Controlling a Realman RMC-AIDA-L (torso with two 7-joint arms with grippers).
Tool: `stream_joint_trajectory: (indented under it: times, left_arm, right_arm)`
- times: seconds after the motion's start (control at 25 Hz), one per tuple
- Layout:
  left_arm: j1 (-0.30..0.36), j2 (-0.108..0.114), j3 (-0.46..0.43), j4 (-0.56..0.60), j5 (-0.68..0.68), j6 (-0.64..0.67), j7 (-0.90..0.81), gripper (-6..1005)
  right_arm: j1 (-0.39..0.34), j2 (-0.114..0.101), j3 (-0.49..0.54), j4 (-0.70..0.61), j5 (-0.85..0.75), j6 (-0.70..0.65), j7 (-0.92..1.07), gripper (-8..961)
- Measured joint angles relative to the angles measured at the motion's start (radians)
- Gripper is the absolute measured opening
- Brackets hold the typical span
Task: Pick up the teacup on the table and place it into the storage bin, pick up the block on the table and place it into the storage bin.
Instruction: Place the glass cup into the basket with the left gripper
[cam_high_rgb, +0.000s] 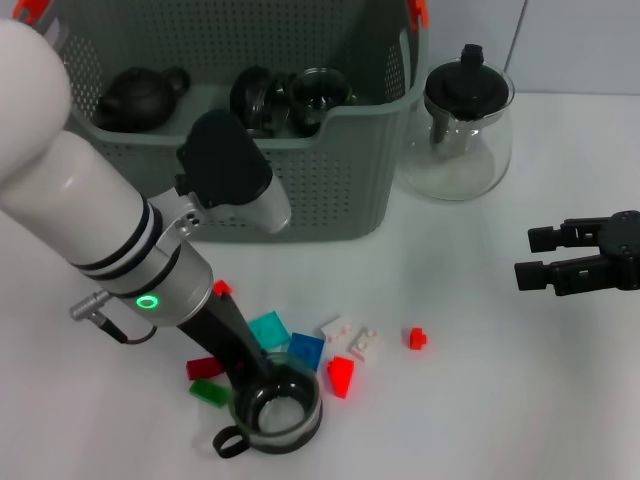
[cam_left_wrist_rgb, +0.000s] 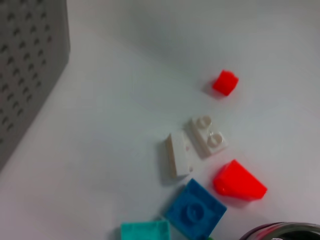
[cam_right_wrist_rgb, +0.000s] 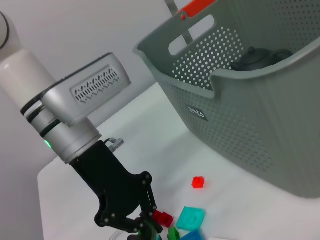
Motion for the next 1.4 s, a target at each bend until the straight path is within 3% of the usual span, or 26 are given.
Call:
stream_joint_trajectory:
  times: [0.12,0.32,0.48,0.52,0.64,0.72,0.84,0.96,1.08,1.4]
  left_arm:
    - [0.002,0.000,-0.013,0.024,-0.021,0.015,-0.003,42]
    - [-0.010,0.002,-0.107,0.110,-0.095,0.136,-0.015,43]
    - [-0.075,0.012,-0.360,0.207,-0.293,0.301,-0.015,42]
    - [-0.111,0.023,-0.466,0.215,-0.347,0.335,-0.014,42]
    - [-0.185,0.070,-0.638,0.202,-0.413,0.345,-0.017,42]
    - [-0.238,0.125,-0.713,0.175,-0.425,0.289,-0.029,42]
    - [-0.281,0.195,-0.717,0.126,-0.392,0.166,-0.055,42]
    - [-0.326,0.240,-0.676,0.041,-0.295,0.021,-0.077,42]
    - [-0.381,0.250,-0.649,-0.066,-0.171,-0.088,-0.082,42]
    - [-0.500,0.244,-0.591,-0.353,0.087,-0.335,-0.103,43]
  right_arm:
    - [-0.001,0.000,0.000,0.000,0.000,0.000,-0.001,941]
    - [-0.004,-0.002,0.000,0.000,0.000,0.000,-0.001,941]
    - [-0.005,-0.005,0.000,0.000,0.000,0.000,0.000,941]
    - [-0.005,-0.005,0.000,0.000,0.000,0.000,0.000,941]
    - [-0.001,-0.005,0.000,0.001,0.000,0.000,-0.001,941]
    - [0.002,-0.005,0.000,0.001,0.000,0.000,0.000,940]
    - [0.007,-0.005,0.000,0.001,0.000,0.000,0.005,940]
    - [0.009,-0.005,0.000,0.001,0.000,0.000,0.008,940]
    - [0.014,-0.005,0.000,0.001,0.000,0.001,0.010,940]
    - [0.020,-0.005,-0.005,0.001,-0.001,0.005,0.020,940]
